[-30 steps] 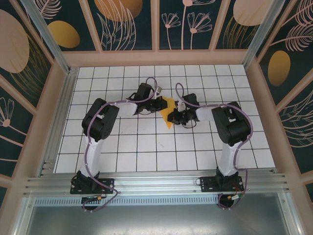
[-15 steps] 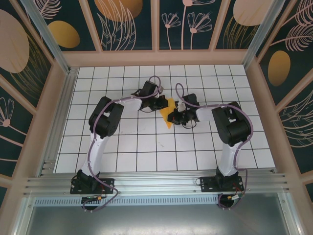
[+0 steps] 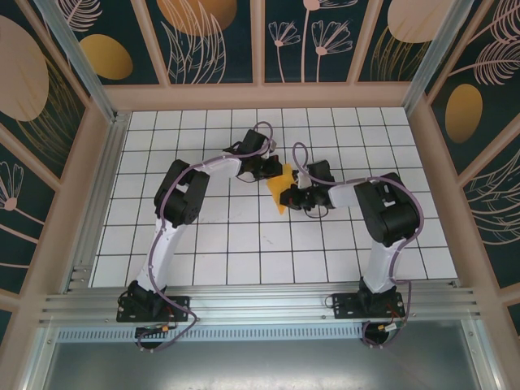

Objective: Fold a paper plane with a square sheet of paper (pick it up from the middle)

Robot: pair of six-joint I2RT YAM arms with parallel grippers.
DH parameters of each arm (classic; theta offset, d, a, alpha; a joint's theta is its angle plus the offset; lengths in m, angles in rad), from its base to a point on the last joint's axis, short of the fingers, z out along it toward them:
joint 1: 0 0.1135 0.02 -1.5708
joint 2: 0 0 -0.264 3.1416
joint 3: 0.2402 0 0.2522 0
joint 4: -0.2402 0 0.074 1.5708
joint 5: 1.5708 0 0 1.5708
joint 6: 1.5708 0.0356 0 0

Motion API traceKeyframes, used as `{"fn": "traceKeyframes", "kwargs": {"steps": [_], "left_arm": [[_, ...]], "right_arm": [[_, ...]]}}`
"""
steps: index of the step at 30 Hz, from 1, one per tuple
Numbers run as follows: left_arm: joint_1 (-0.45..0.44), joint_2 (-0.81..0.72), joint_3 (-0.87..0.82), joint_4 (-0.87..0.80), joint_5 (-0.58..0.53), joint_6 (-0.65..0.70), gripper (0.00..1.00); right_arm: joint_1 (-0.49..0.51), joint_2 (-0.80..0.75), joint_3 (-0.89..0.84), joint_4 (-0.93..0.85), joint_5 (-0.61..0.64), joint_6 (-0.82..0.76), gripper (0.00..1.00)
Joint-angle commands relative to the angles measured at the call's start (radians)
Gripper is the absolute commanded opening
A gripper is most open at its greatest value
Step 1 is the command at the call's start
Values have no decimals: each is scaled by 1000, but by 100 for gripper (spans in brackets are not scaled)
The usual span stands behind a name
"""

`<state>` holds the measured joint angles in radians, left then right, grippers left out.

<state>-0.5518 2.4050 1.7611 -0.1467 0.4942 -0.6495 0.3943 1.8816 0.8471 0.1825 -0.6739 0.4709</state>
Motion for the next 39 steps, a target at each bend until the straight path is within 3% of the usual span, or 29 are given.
{"fn": "traceKeyframes", "kwargs": {"steps": [1, 19, 28, 35, 39], "left_arm": [[30, 65, 8, 2, -86, 42, 5], [47, 85, 64, 37, -77, 32, 8], [50, 124, 171, -61, -226, 69, 15], [61, 178, 243, -61, -201, 77, 17], [61, 212, 337, -122, -240, 95, 18]], "right_arm": [[4, 21, -82, -227, 15, -29, 0], [8, 14, -136, -242, -16, -67, 0], [8, 16, -137, -248, 3, -65, 0], [9, 17, -135, -248, 6, -64, 0], [8, 14, -129, -258, 8, -67, 0]]}}
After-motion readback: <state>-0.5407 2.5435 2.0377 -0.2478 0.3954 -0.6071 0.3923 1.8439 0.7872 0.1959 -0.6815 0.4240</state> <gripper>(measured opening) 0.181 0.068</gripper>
